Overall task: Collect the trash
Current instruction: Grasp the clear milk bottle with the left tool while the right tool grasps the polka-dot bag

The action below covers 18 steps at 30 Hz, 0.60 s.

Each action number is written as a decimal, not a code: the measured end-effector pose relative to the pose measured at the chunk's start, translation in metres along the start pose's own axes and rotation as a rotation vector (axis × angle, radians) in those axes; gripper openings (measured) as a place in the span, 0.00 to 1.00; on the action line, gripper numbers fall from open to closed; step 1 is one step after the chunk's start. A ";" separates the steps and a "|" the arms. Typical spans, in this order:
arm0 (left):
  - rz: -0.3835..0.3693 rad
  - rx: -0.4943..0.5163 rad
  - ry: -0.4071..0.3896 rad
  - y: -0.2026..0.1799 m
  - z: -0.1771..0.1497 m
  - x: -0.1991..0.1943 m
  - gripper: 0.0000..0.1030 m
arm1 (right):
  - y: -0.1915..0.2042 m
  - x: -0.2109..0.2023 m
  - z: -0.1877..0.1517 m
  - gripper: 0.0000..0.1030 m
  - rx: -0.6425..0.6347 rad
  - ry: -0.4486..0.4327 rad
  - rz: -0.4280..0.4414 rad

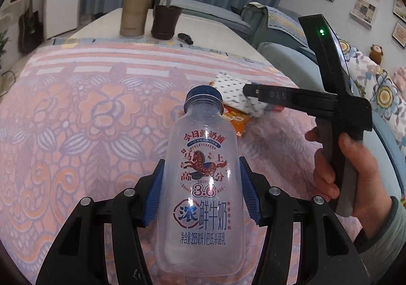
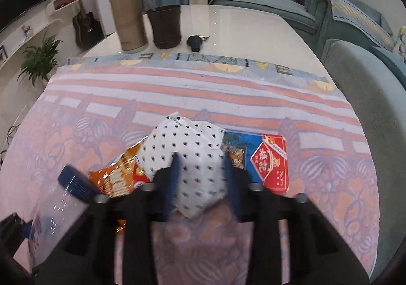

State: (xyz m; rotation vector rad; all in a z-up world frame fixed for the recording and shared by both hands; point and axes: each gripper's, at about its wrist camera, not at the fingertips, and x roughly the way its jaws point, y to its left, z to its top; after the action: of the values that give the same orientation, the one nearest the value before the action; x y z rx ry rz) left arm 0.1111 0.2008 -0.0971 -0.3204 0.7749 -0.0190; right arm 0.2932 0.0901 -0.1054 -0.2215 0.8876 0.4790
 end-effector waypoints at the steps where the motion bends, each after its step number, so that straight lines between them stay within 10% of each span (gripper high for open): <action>1: 0.003 -0.001 0.002 0.000 0.000 0.000 0.52 | 0.001 -0.002 -0.002 0.11 -0.005 0.001 0.010; 9: -0.015 -0.092 -0.019 0.018 -0.001 -0.001 0.52 | 0.004 -0.019 -0.011 0.12 0.021 0.025 0.217; 13: -0.024 -0.125 -0.040 0.024 -0.001 -0.004 0.52 | 0.012 -0.016 0.001 0.57 -0.005 0.000 0.185; 18: -0.034 -0.111 -0.041 0.021 -0.001 -0.004 0.52 | 0.036 0.010 0.006 0.58 -0.077 0.058 0.175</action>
State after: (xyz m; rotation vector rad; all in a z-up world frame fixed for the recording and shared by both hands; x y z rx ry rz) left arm 0.1058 0.2214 -0.1015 -0.4380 0.7308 -0.0011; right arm 0.2850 0.1268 -0.1096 -0.2299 0.9501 0.6725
